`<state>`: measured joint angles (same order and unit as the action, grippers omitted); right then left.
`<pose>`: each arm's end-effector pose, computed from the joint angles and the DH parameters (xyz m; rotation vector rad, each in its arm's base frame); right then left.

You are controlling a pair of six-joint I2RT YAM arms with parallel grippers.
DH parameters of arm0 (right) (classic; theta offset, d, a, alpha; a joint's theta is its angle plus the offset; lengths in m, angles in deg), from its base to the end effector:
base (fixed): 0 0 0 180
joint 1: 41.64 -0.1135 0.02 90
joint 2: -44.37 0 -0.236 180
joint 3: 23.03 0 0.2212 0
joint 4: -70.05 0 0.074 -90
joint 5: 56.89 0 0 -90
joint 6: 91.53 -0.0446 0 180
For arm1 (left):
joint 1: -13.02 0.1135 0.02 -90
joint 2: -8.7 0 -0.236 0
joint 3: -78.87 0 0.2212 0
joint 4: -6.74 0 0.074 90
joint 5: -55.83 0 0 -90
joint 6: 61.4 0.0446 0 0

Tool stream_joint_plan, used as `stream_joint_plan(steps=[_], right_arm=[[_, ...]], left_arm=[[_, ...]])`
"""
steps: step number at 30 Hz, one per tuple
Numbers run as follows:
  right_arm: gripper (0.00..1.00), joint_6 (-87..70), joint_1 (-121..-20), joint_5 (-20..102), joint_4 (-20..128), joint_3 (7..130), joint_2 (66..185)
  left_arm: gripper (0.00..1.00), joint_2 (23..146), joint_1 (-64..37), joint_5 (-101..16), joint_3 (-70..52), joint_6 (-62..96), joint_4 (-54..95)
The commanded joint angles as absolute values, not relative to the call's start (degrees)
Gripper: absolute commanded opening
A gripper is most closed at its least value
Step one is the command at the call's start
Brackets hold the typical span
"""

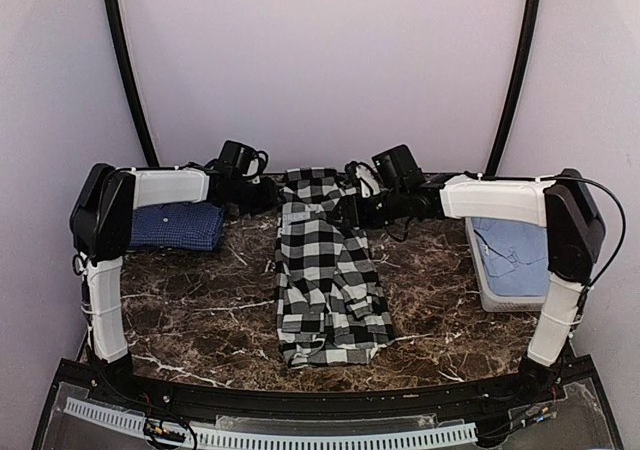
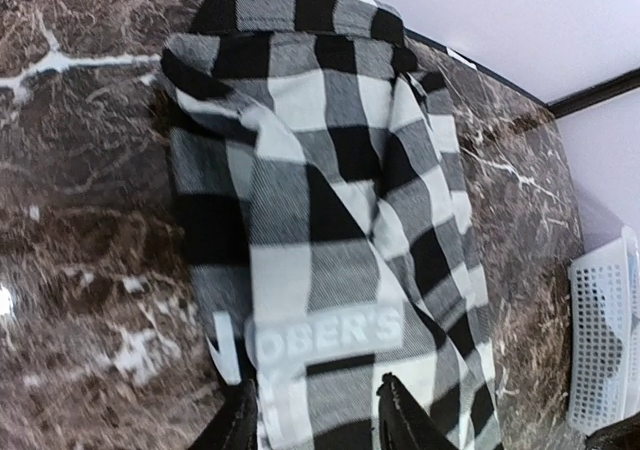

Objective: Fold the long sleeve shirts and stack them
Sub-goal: Fold the sleeve of the rectangle-folded shirt, then smooth out the rectangle-folded shirt at the center of the board.

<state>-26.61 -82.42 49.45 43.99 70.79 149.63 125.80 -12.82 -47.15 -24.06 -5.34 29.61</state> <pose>0.2883 0.2653 0.2262 -0.4876 2.3138 0.9166 0.3878 -0.1989 0.1987 -0.0327 2.3254 -0.8054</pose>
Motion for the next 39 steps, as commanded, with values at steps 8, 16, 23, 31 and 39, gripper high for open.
stream_joint_plan(steps=[8,16,23,31,39], right_arm=[[0.61,-28.69,-77.38,50.64,51.72,70.43,153.61],[0.61,-26.95,-76.58,51.0,51.33,72.3,157.33],[0.59,-26.22,-76.01,51.1,51.61,72.43,160.37],[0.51,-26.39,-75.81,51.31,52.75,72.34,162.23],[0.46,-27.08,-75.65,50.79,53.63,73.85,164.76]], left_arm=[[0.38,140.76,-9.95,-44.37,-44.12,0.4,30.76],[0.25,148.47,-9.48,-48.51,-51.76,-1.48,30.26],[0.11,149.96,-9.45,-52.1,-54.12,-1.43,24.75],[0.03,152.9,-9.48,-56.72,-58.26,-2.04,20.76],[0.05,157.13,-9.48,-56.25,-62.26,-2.83,22.86]])
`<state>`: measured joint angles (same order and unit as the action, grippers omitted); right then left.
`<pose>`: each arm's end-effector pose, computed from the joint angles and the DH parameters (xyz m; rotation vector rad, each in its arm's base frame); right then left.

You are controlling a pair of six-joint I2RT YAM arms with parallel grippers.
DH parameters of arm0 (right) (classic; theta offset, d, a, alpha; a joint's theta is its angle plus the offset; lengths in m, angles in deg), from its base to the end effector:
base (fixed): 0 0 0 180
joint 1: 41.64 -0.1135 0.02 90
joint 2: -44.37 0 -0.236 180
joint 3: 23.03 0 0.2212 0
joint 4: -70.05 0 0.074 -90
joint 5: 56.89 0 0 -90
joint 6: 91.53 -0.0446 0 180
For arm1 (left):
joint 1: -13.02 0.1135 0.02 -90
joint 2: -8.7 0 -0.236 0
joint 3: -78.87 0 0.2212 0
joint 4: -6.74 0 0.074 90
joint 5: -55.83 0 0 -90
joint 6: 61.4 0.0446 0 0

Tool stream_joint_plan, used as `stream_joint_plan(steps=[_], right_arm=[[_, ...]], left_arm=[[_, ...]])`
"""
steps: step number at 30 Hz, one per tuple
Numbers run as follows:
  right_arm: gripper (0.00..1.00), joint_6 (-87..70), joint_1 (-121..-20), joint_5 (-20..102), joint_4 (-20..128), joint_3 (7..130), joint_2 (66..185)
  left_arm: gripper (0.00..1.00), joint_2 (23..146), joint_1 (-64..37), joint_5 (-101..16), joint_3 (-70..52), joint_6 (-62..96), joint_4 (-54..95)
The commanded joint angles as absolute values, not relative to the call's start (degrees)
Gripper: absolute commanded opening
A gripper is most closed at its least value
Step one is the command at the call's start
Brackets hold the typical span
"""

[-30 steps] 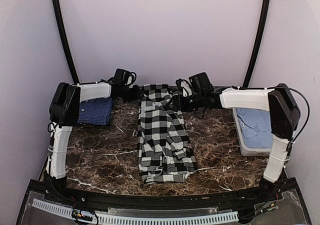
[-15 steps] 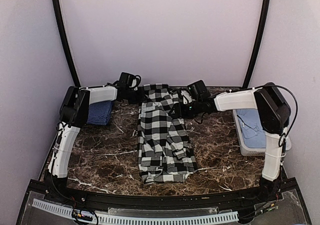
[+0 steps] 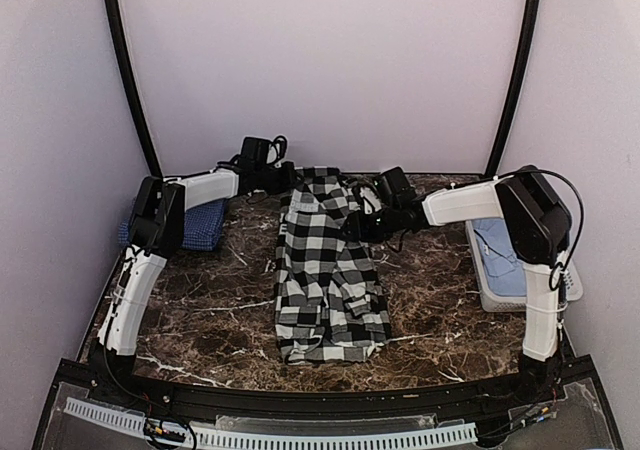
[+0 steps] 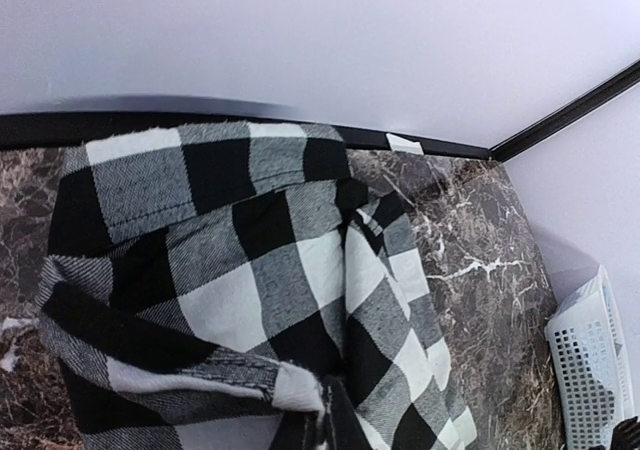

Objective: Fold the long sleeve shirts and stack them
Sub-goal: Smooth out the rectangle-folded shirt at the center of the board.

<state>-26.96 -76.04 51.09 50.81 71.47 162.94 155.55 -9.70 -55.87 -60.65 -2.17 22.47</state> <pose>0.3384 0.2484 0.1507 -0.3579 2.4262 0.8622 0.4947 -0.2250 0.1691 0.1158 2.0733 -0.9655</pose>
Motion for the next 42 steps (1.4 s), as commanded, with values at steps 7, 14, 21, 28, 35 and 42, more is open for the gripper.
stream_joint_plan(steps=[7,14,21,28,35,42], right_arm=[[0.42,-27.67,-75.54,49.75,53.11,74.45,164.73],[0.42,-26.88,-75.55,48.43,52.06,72.54,161.46],[0.41,-26.93,-75.89,49.39,52.03,72.93,159.13],[0.28,-27.65,-76.83,57.4,54.05,77.94,162.8],[0.13,-30.95,-77.06,63.12,57.86,85.72,170.54],[0.1,-32.7,-76.83,63.94,57.8,95.18,179.32]], left_arm=[[0.24,159.3,-9.07,-51.49,-65.53,-2.18,28.35],[0.42,156.83,-8.34,-46.92,-67.04,0.17,29.2],[0.58,153.03,-7.82,-45.89,-67.39,3.25,31.26],[0.44,148.56,-7.93,-46.43,-64.1,3.7,35.16],[0.24,141.17,-10.2,-49.6,-51.46,2.02,30.59],[0.14,142.81,-11.34,-53.19,-46.98,-1.67,24.8]])
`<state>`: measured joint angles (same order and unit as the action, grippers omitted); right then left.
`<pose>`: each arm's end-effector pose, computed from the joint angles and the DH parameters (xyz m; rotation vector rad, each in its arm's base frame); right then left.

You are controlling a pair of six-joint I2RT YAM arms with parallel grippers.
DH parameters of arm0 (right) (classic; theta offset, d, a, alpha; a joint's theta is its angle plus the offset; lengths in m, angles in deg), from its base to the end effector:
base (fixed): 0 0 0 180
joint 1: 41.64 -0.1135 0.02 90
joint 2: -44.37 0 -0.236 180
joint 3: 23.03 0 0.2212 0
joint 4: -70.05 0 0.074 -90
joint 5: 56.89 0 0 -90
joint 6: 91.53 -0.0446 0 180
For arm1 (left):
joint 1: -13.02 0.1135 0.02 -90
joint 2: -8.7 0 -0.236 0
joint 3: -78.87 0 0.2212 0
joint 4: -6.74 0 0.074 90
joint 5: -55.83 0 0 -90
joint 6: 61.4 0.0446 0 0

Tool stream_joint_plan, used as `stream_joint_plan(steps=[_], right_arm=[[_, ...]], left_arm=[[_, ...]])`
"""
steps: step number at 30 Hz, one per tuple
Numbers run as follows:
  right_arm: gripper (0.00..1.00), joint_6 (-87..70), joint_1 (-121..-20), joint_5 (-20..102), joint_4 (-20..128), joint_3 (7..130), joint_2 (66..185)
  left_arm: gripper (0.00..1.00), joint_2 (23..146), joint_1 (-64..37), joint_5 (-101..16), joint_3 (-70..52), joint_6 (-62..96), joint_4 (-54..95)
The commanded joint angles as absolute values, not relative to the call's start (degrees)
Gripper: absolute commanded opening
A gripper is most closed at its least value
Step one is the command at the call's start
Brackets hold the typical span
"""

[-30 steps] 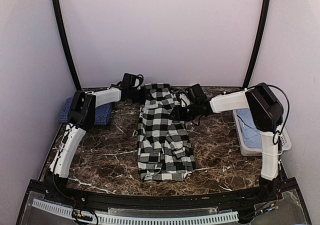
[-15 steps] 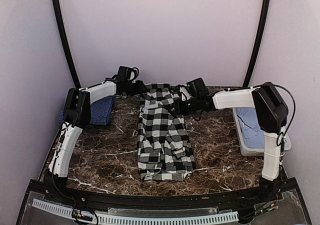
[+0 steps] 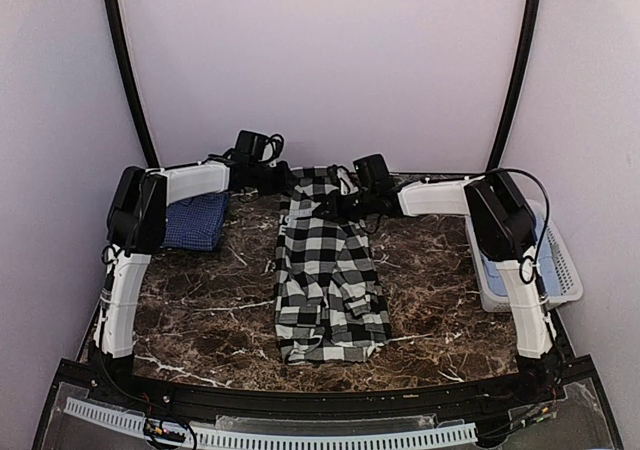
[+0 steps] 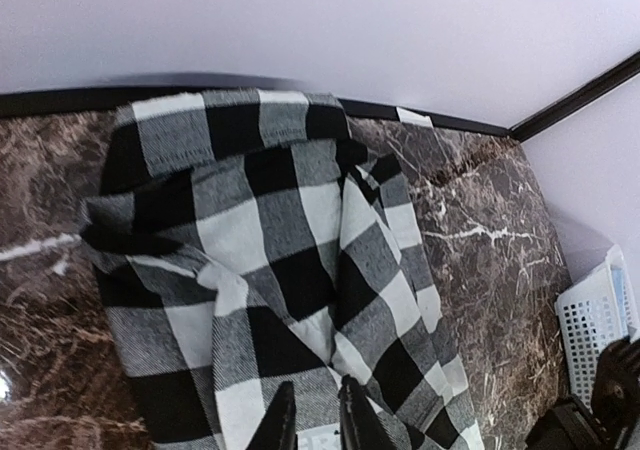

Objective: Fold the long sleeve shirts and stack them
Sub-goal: Smooth out the rectangle-folded shirt at the center of the board.

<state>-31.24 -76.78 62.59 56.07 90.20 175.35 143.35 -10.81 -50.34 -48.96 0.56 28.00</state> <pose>0.3810 0.2950 0.1649 -0.4394 2.2486 1.1809 0.4602 -0.2168 0.2001 0.1038 2.1478 -0.8358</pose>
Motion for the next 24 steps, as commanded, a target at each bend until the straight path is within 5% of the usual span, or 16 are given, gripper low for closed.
stream_joint_plan(steps=[1,14,24], right_arm=[[0.09,-33.02,-76.62,63.5,57.67,96.13,180.31],[0.09,-37.1,-73.99,59.01,57.35,95.25,184.2],[0.09,-35.69,-73.81,59.05,55.18,94.46,184.47]], left_arm=[[0.14,143.43,-11.33,-53.22,-47.21,-1.79,24.29],[0.15,166.74,-9.34,-50.39,-74.48,-5.07,28.92],[0.27,165.33,-8.6,-53.72,-75.64,-5.78,27.22]])
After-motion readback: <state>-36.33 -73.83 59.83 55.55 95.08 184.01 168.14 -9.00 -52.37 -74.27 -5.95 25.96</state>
